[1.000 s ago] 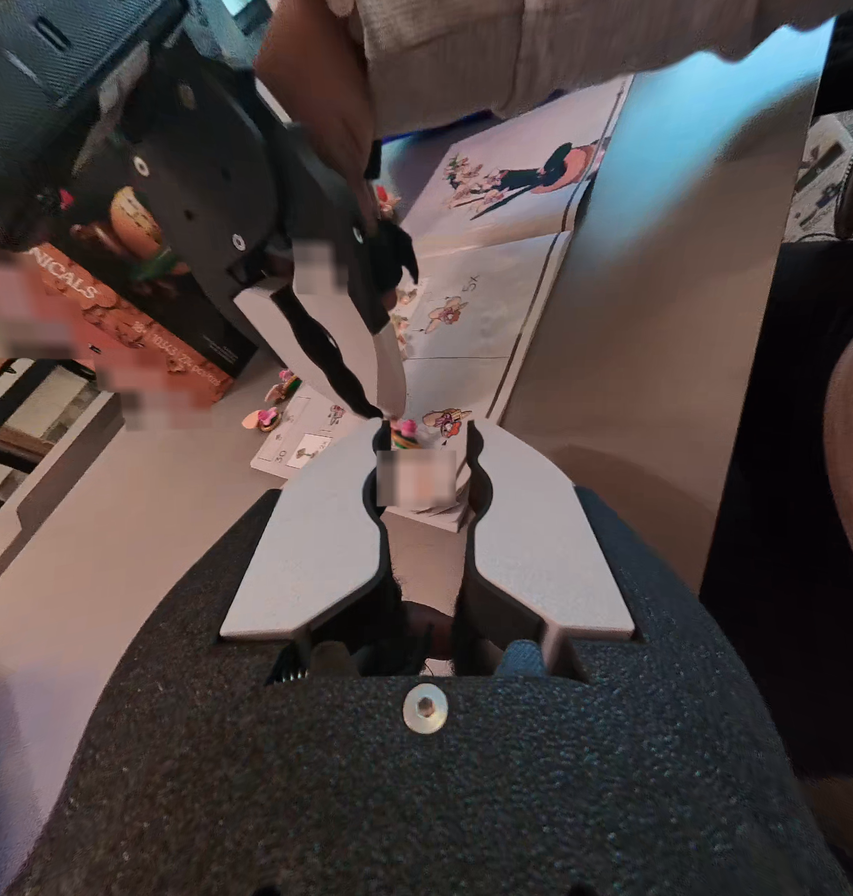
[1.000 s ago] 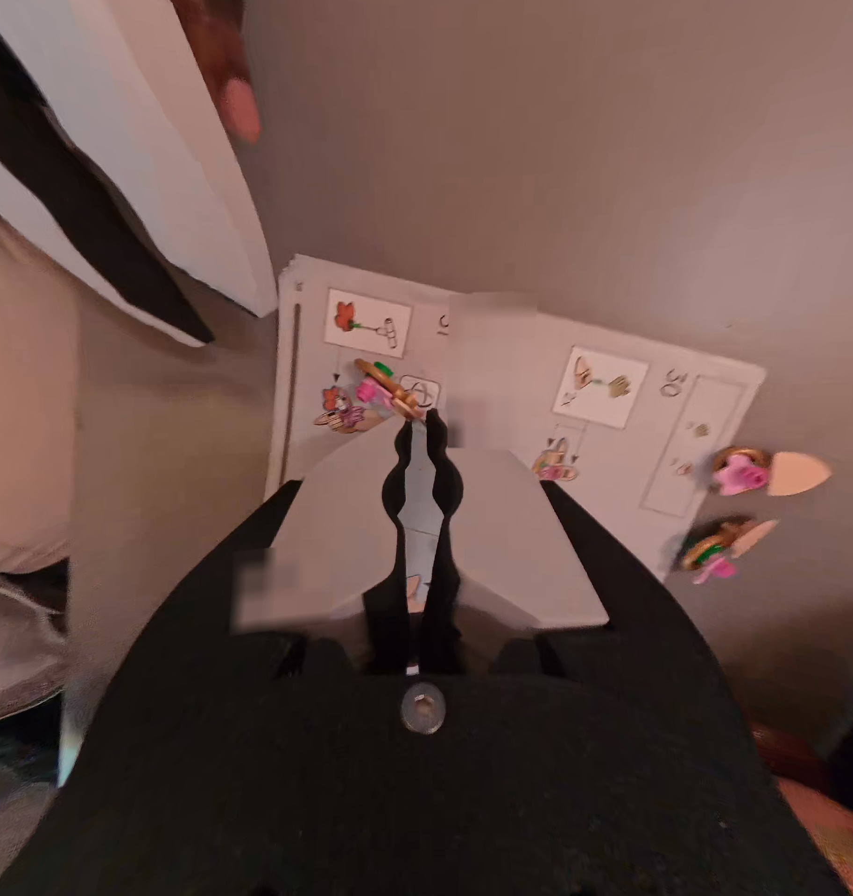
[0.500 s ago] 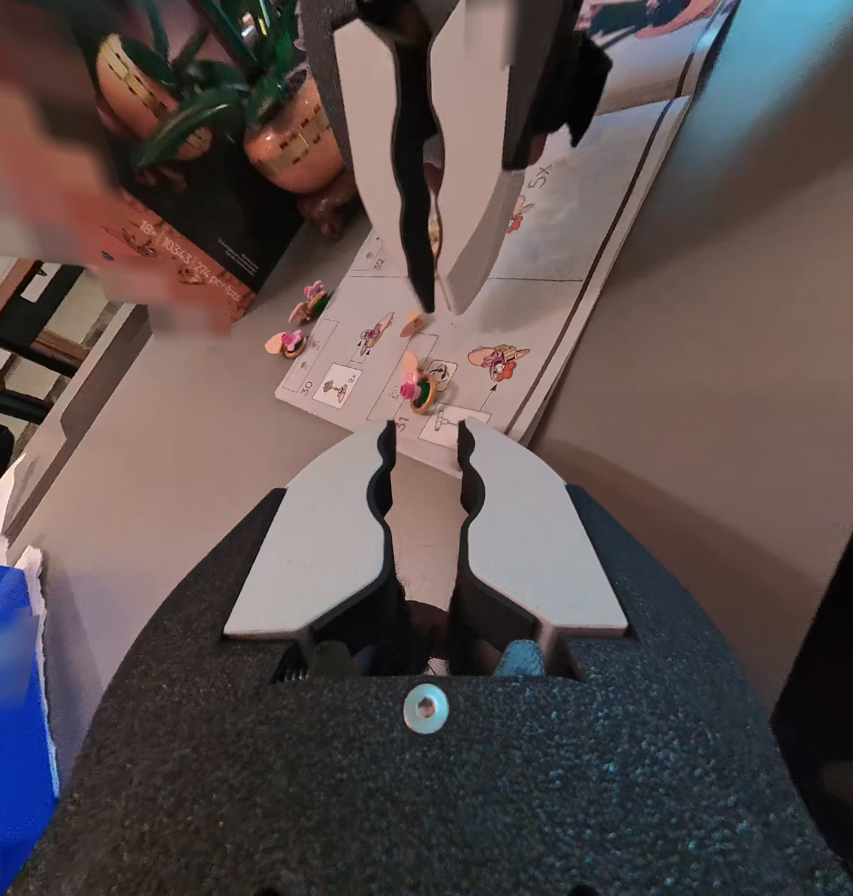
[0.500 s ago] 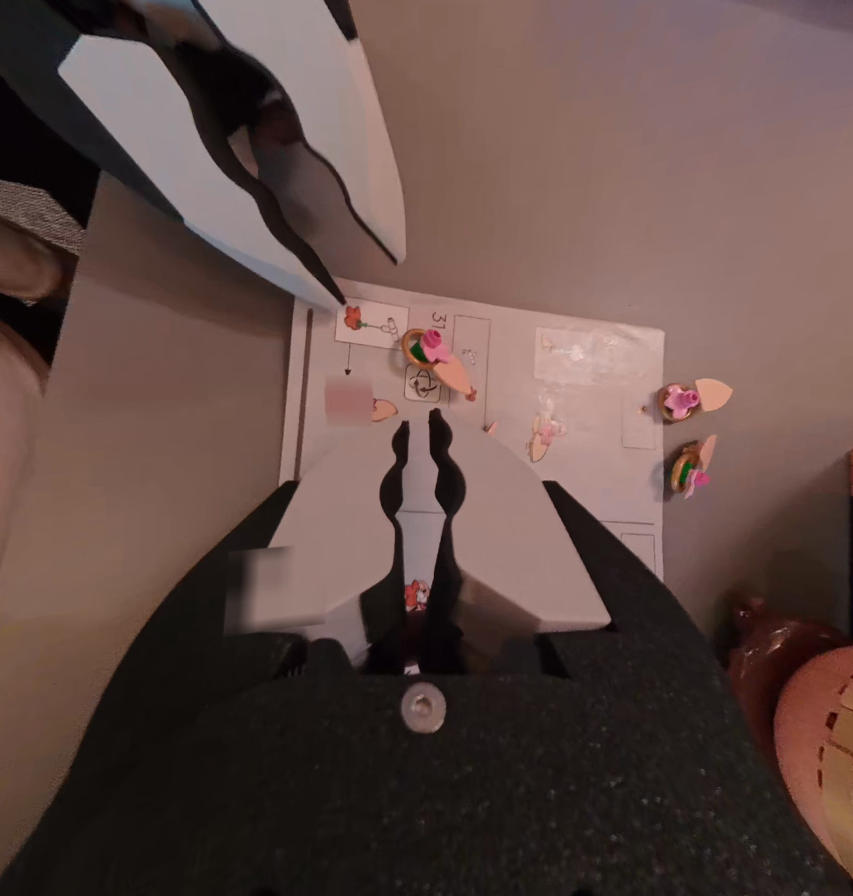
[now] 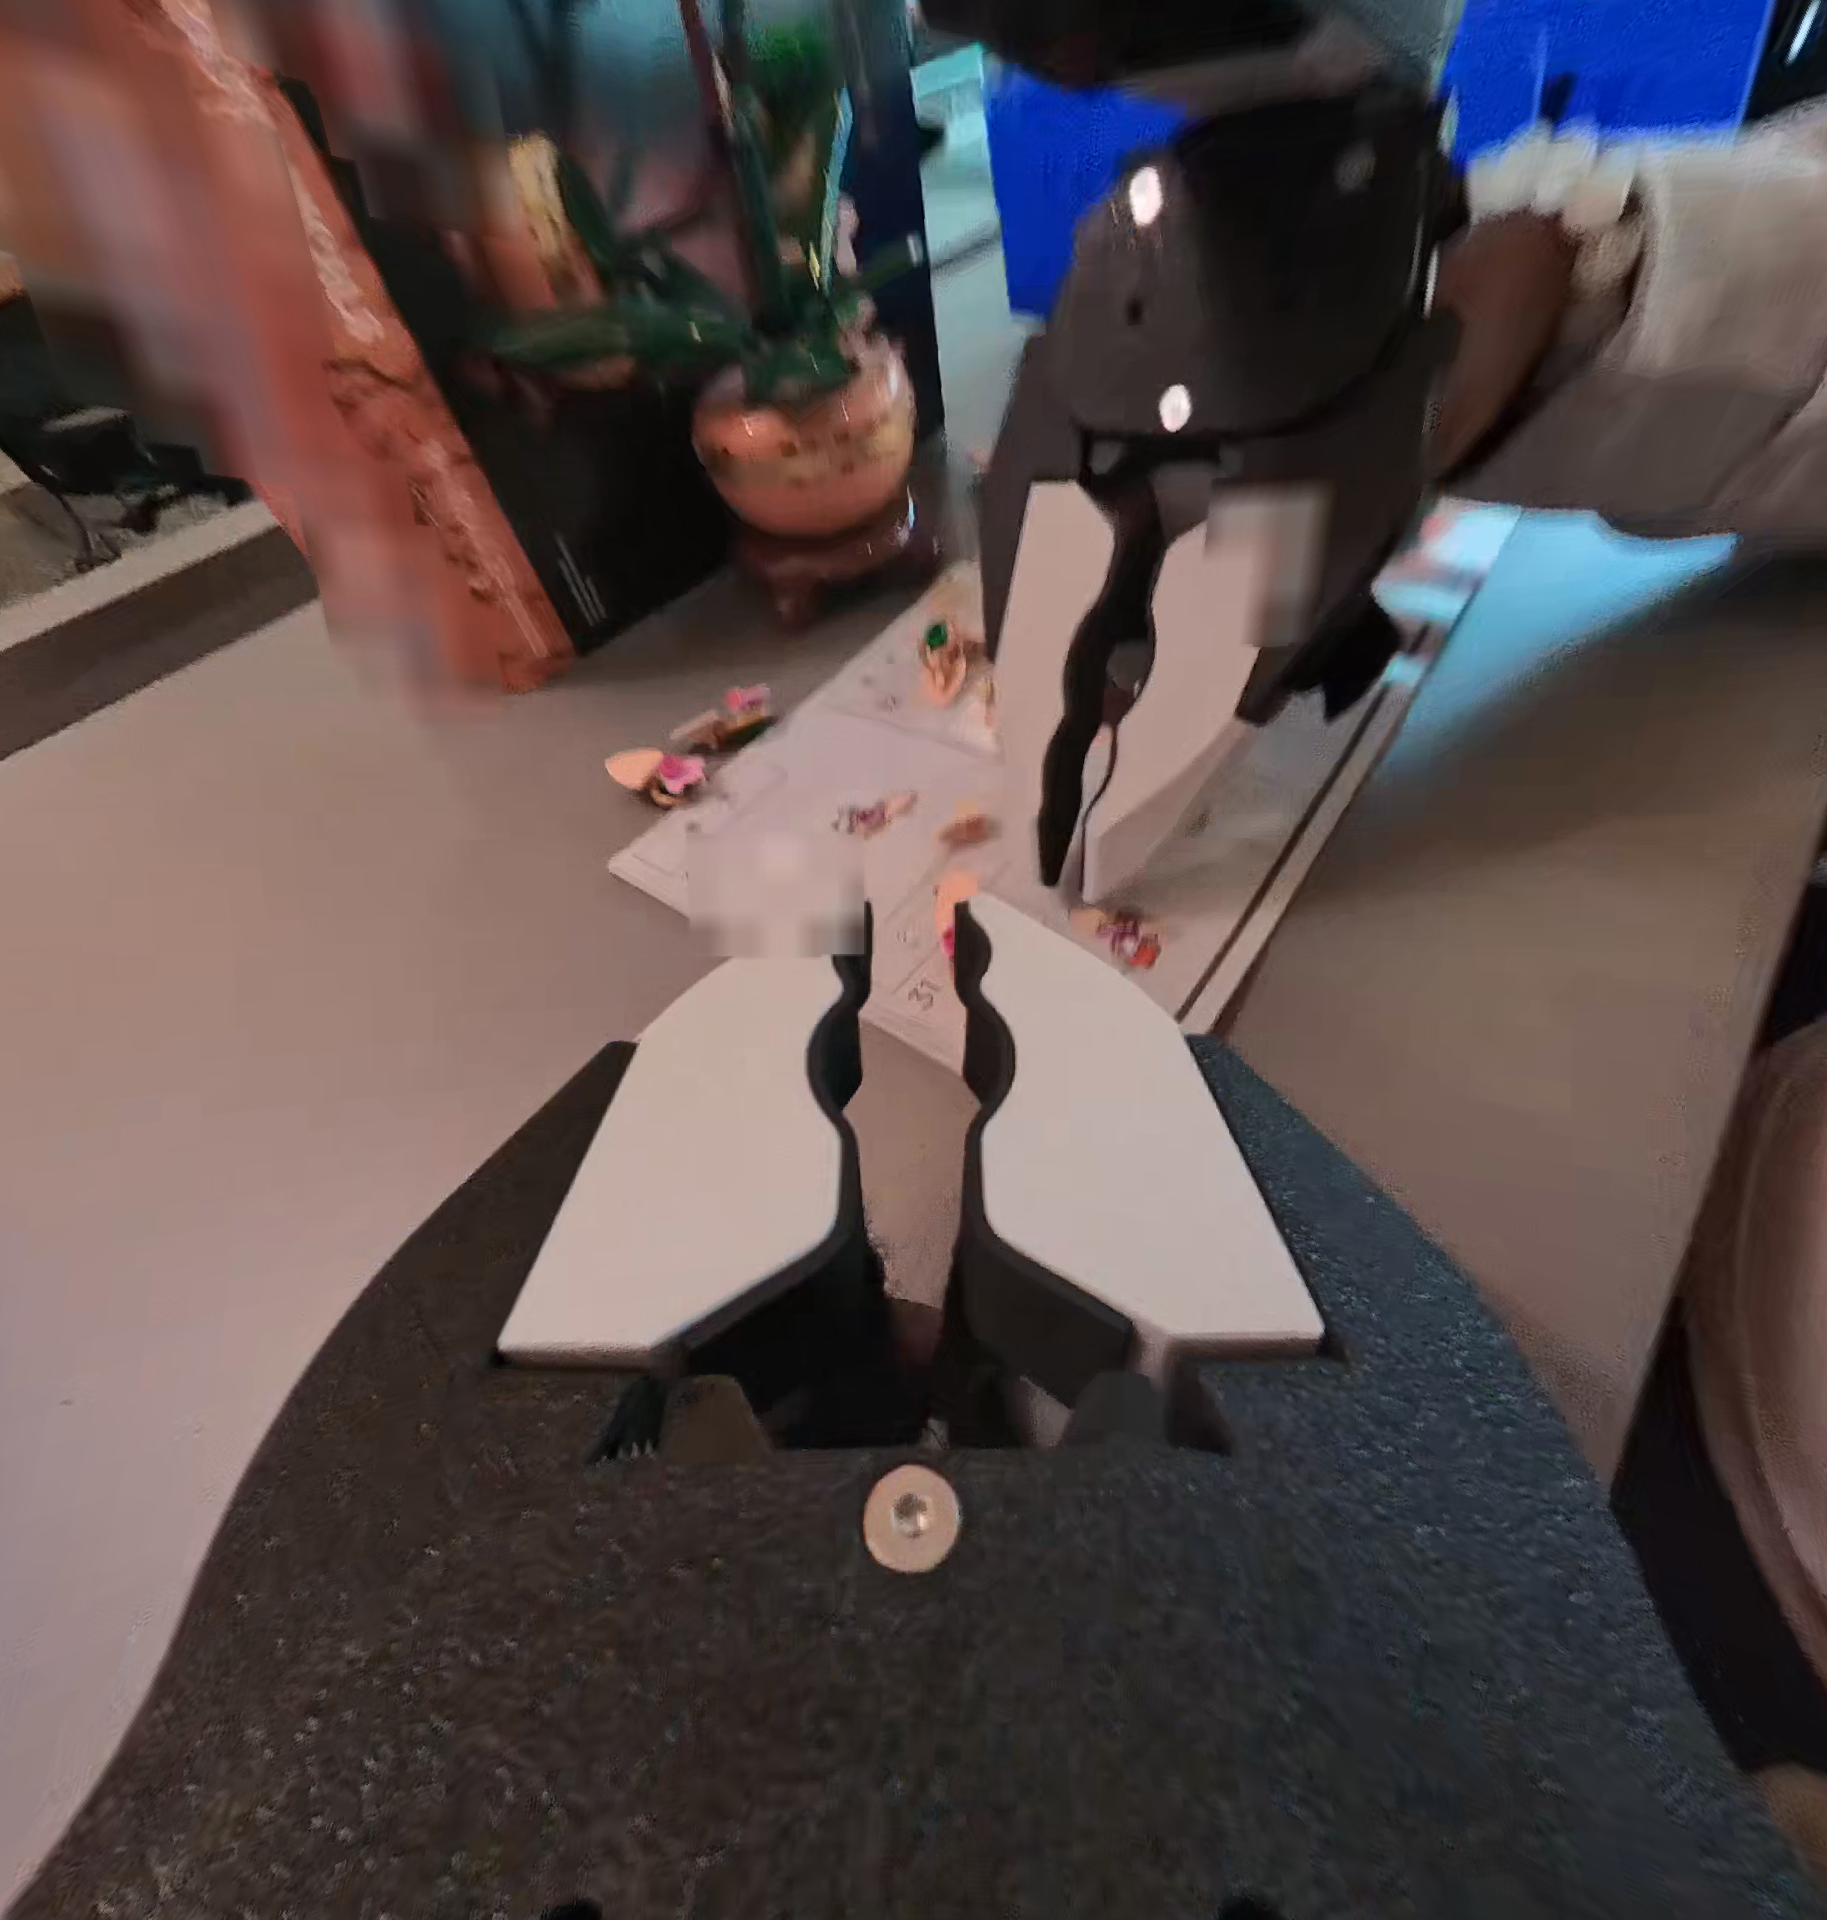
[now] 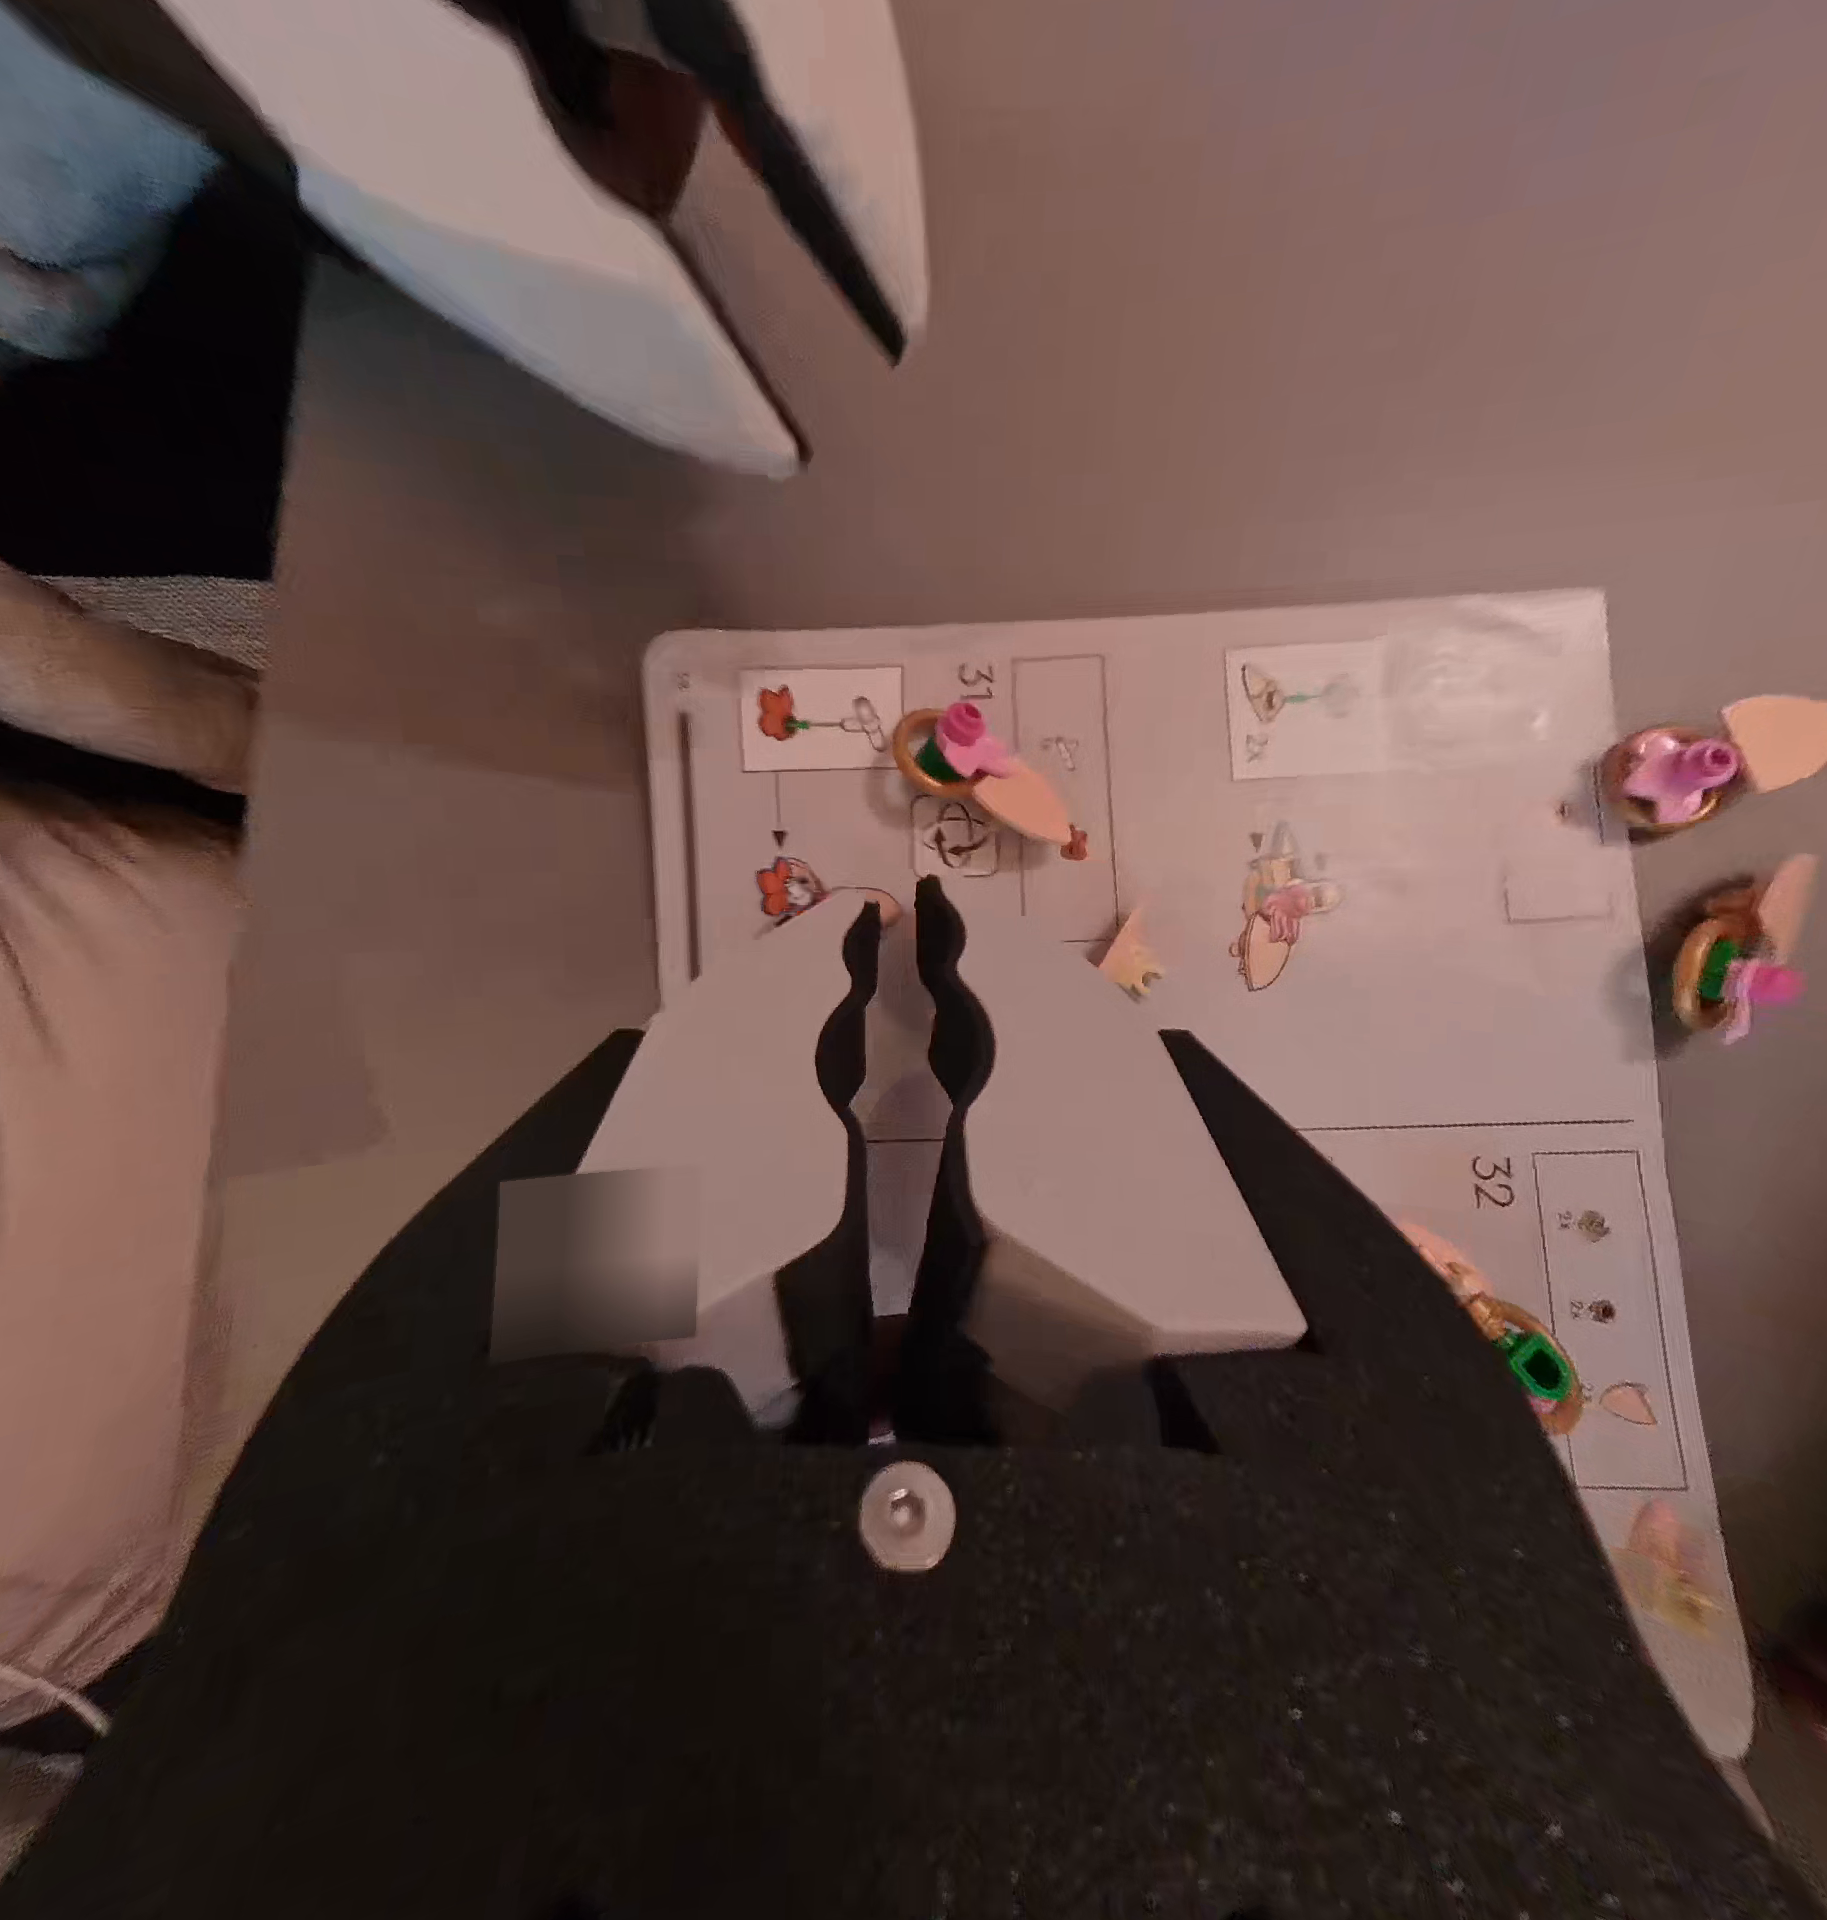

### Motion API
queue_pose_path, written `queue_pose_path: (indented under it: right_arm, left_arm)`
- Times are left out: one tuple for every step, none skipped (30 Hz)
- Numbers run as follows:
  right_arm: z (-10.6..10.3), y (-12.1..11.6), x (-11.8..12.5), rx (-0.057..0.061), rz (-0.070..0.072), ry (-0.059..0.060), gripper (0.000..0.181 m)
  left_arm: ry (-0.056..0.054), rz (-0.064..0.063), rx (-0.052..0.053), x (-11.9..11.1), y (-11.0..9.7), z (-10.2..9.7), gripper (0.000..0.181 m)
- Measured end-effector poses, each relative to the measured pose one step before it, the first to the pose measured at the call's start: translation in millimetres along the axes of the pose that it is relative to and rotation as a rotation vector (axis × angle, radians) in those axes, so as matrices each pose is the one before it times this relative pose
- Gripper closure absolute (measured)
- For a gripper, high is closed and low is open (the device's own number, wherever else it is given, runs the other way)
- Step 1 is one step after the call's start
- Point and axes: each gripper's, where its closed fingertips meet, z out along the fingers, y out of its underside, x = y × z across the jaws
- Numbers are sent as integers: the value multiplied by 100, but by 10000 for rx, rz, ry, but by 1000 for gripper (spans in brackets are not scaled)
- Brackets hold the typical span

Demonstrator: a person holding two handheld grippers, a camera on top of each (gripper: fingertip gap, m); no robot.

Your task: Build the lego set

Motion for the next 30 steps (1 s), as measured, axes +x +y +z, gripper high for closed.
queue_pose_path:
  right_arm:
    - [368, 224, 294, -135, 69, 168, 174]
    - [187, -192, 81, 142, 49, 19, 173]
    - [71, -349, 53, 222, 118, -23, 173]
    - [99, -170, 164, 62, 101, 22, 173]
    - [142, -111, 217, 4, 20, 55, 173]
    - [181, -159, 205, 64, -71, 60, 173]
    - [204, -121, 148, 75, -110, 39, 172]
    - [86, -121, 110, 98, -68, 15, 171]
    - [-72, 59, 225, -40, -9, 72, 171]
    - [-306, 188, 208, -167, -26, 48, 171]
    - [-530, 30, 381, -65, -1, 130, 171]
    - [-650, -299, 924, 147, 141, 418, 170]
    - [-607, -512, 1405, 256, 319, 617, 167]
    - [-366, -559, 1593, 254, 425, 657, 161]
    - [19, -558, 1483, 230, 427, 589, 153]
    - [409, -426, 1117, 147, 363, 414, 150]
    - [672, -181, 791, -21, 261, 278, 147]
    - [799, 85, 697, -201, 147, 292, 146]
    - [775, 282, 674, -315, 57, 327, 145]
    - [640, 371, 524, -385, -1, 291, 145]
    - [455, 198, 171, -257, -39, 126, 145]
    - [241, -86, -41, -46, -5, 21, 145]
    - [116, -237, 40, 62, 76, 40, 146]
    - [119, -152, 42, -1, 82, -2, 147]
    - [134, -157, 12, -12, 105, -55, 149]
    - [119, -113, 46, -29, 146, -41, 150]
    - [83, -178, 67, 22, 139, -23, 151]
    - [81, -164, 90, 26, 116, -14, 154]
    - [139, -20, 67, -76, 66, -32, 156]
    - [172, 65, 87, -121, 35, -25, 159]
  left_arm:
    - [-44, 331, -520, 122, 674, 490, 167]
    - [-48, 201, -371, 63, 347, 526, 167]
    - [27, 89, -248, 93, 150, 553, 167]
    - [233, 37, -230, 348, 93, 541, 167]
    - [330, -19, -209, 439, 71, 487, 167]
    - [222, -78, -190, 246, 67, 446, 167]
    - [146, -61, -189, 151, 103, 371, 167]
    - [206, 27, -189, 274, 147, 283, 167]
    - [196, 92, -139, 326, 108, 200, 166]
    - [96, 114, -68, 234, 39, 124, 166]
    - [-35, 99, 80, 70, -120, -22, 166]
    - [-173, 14, 297, -175, -366, -213, 165]
    - [-177, -76, 507, -277, -602, -385, 165]
    - [-173, -134, 668, -374, -773, -513, 165]
    - [-215, -151, 735, -493, -815, -604, 164]
    - [-263, -158, 675, -600, -700, -634, 165]
    - [-249, -117, 547, -607, -542, -595, 165]
    - [-193, -11, 425, -522, -382, -533, 165]
    - [-206, 84, 354, -470, -306, -476, 165]
    - [-201, 116, 292, -406, -248, -401, 165]
    - [-140, 87, 216, -301, -183, -300, 165]
    - [-19, 11, 145, -133, -135, -204, 166]
    - [73, -47, 125, 10, -136, -131, 165]
    - [68, -32, 110, 49, -122, -94, 165]
    - [41, -6, 79, 40, -94, -79, 165]
    - [34, 4, 51, 46, -53, -44, 165]
    - [23, 13, 32, 29, -41, -27, 165]
    - [14, 28, 21, 46, -25, -17, 165]
    - [26, 46, 16, 68, -12, -7, 165]
    - [35, 58, 4, 97, -12, -1, 165]
